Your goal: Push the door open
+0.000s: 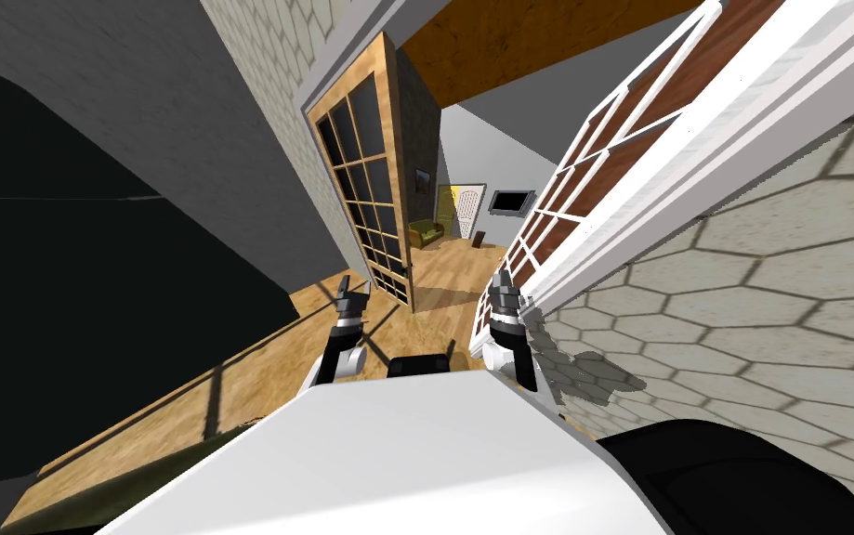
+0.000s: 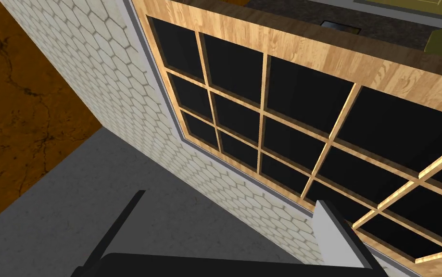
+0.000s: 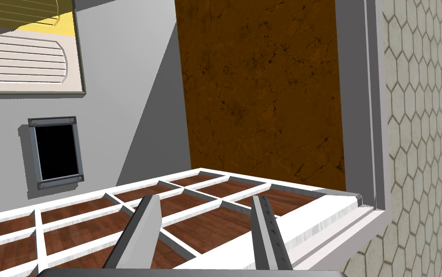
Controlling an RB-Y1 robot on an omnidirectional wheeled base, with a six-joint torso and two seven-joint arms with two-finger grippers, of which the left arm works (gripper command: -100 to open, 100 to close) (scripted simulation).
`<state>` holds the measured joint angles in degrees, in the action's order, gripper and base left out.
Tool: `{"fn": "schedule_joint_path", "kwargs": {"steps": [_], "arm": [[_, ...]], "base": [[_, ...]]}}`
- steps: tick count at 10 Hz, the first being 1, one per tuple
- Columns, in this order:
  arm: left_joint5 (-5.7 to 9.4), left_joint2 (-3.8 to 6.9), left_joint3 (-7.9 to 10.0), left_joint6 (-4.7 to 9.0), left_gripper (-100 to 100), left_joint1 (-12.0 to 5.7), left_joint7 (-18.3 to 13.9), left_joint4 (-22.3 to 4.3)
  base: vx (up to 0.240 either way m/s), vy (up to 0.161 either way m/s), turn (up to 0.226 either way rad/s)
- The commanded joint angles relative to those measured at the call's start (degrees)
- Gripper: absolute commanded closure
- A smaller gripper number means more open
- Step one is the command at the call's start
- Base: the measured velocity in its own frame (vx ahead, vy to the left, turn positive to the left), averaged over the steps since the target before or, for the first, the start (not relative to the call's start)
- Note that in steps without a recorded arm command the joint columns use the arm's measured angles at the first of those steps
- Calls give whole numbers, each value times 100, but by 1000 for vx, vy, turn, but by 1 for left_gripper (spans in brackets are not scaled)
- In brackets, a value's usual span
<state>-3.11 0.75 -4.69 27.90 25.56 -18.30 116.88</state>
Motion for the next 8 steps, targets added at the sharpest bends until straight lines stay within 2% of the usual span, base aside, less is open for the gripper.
{"fn": "schedule_joint_path", "kwargs": {"steps": [1, 6, 7, 8], "arm": [[16, 4, -14, 48, -100, -71, -110, -180], [180, 112, -153, 278, -100, -382, -948, -1053], [180, 112, -153, 278, -100, -382, -978, -1117], [215, 130, -183, 327, -100, -449, -1162, -1295]], "base": [[56, 62, -42], [71, 86, -131], [57, 77, -28], [42, 68, -80]]}}
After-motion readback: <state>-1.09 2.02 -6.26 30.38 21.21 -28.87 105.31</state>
